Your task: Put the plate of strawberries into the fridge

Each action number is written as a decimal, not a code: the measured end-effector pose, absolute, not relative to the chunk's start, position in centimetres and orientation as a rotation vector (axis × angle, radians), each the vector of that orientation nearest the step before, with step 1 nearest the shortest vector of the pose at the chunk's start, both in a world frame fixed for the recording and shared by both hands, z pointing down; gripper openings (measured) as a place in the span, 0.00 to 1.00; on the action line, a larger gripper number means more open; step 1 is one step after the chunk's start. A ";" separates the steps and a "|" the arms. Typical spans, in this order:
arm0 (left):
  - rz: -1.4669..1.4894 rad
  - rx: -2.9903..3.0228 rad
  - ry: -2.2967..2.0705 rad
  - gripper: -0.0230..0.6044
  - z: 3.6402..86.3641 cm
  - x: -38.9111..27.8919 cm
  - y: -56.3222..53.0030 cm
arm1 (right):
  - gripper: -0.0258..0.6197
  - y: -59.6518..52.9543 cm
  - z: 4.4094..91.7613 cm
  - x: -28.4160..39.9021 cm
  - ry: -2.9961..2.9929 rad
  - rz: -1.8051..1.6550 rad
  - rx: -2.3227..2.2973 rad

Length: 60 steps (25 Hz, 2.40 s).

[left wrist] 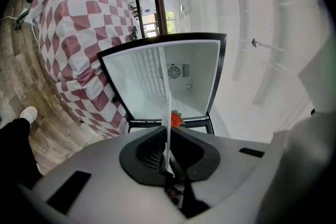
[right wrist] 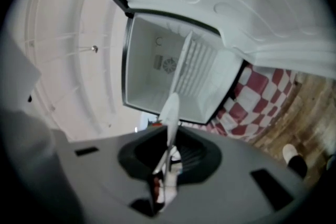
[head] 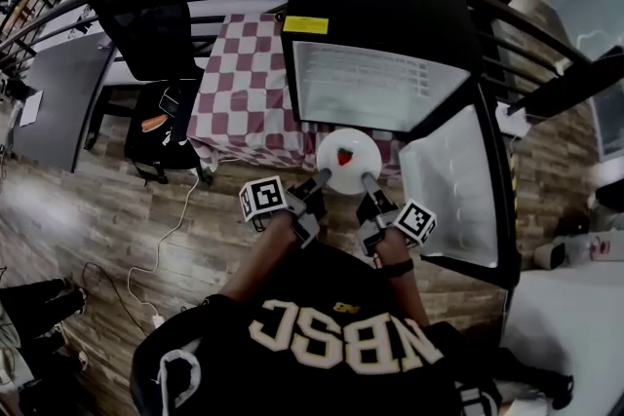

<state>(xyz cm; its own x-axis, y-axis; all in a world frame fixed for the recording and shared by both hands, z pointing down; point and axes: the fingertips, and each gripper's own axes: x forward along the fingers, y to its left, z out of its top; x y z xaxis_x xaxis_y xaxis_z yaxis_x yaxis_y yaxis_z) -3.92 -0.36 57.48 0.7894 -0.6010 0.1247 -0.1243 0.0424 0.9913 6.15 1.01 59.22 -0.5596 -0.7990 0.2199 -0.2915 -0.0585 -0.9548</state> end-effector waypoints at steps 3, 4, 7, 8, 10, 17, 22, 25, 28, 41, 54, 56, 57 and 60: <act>-0.413 1.493 -0.600 0.09 57.6 -4.6 -2.1 | 0.11 -1.0 59.3 5.5 1.803 -1.628 -1.170; -0.418 1.489 -0.594 0.09 57.6 -4.8 -2.6 | 0.11 -1.6 59.2 5.4 1.800 -1.620 -1.175; -0.415 1.484 -0.572 0.09 57.5 -5.1 -3.8 | 0.11 -2.8 59.0 5.1 1.799 -1.598 -1.199; -0.413 1.488 -0.565 0.09 57.3 -5.2 -4.2 | 0.11 -3.0 58.9 5.1 1.800 -1.589 -1.207; -0.412 1.495 -0.552 0.09 57.0 -5.2 -5.0 | 0.11 -3.5 58.4 5.1 1.800 -1.576 -1.221; -0.398 1.439 -0.518 0.09 56.7 -3.2 -6.2 | 0.11 -5.0 57.6 7.1 1.787 -1.584 -1.240; -0.422 1.438 -0.538 0.09 55.7 -2.3 -8.6 | 0.11 -7.4 57.0 7.9 1.778 -1.594 -1.205; -0.450 1.410 -0.553 0.09 55.2 -2.5 -10.0 | 0.11 -9.0 56.7 7.7 1.781 -1.610 -1.201; -0.464 1.404 -0.572 0.09 55.0 -2.5 -11.3 | 0.11 -10.4 56.2 7.8 1.812 -1.605 -1.228; -0.474 1.405 -0.623 0.09 56.0 -1.5 -16.1 | 0.11 -15.5 56.8 8.7 1.796 -1.621 -1.171; -0.451 1.408 -0.647 0.09 57.5 -0.9 -19.6 | 0.11 -18.9 57.9 9.3 1.783 -1.633 -1.173; -0.455 1.401 -0.637 0.09 57.3 -0.5 -19.9 | 0.11 -19.4 58.0 9.4 1.783 -1.627 -1.163; -0.456 1.400 -0.635 0.09 57.2 -0.4 -20.1 | 0.11 -19.6 58.0 9.5 1.786 -1.622 -1.157; -0.455 1.395 -0.640 0.09 57.6 -0.3 -20.6 | 0.11 -20.2 57.8 9.6 1.792 -1.619 -1.151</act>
